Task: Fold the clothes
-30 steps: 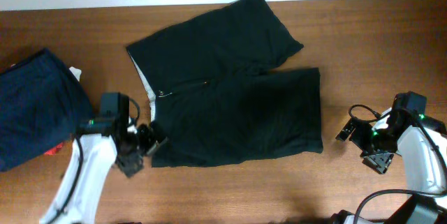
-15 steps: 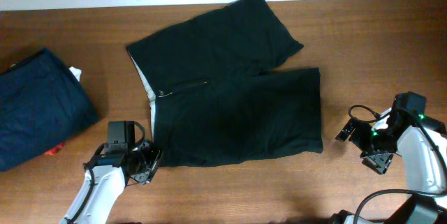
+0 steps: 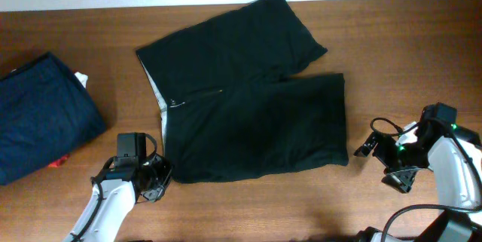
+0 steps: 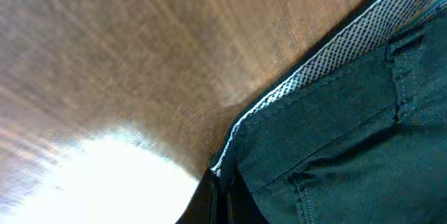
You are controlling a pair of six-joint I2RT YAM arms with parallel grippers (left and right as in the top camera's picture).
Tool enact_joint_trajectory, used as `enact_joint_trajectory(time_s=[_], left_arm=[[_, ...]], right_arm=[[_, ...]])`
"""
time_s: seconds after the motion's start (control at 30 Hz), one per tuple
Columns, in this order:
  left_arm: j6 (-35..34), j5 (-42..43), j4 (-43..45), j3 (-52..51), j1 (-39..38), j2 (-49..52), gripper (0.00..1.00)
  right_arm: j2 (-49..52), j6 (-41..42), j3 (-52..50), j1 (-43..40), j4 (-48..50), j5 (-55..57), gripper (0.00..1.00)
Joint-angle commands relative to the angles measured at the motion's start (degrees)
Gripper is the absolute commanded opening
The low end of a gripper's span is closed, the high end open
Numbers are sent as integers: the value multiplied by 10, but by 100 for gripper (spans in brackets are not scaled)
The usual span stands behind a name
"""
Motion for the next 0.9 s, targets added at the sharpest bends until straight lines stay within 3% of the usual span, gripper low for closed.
enact_joint_trajectory(time_s=[0.0,0.27,0.47,0.53,0.7,0.77,0.87], left_arm=[[35,-27,-42,-20,0,10,1],[35,-49,-51,-20,0,10,1],[35,-50,-50,-20,0,10,1],[35,-51,-50,-20,0,10,1],[50,-59,-51,-20,0,10,1],[50,-59,-50,-20,0,10,1],[50,-62,-50,-20,0,10,1]], right_arm=[[2,-10,-40,12,21,-56,99],[2,84,-128,107,188,-82,99],[2,161,-146,150,251,17,99],[2,162,-150,159,263,23,91],[3,163,-161,173,301,25,47],[3,172,-161,174,301,30,39],[3,173,-161,174,300,32,14]])
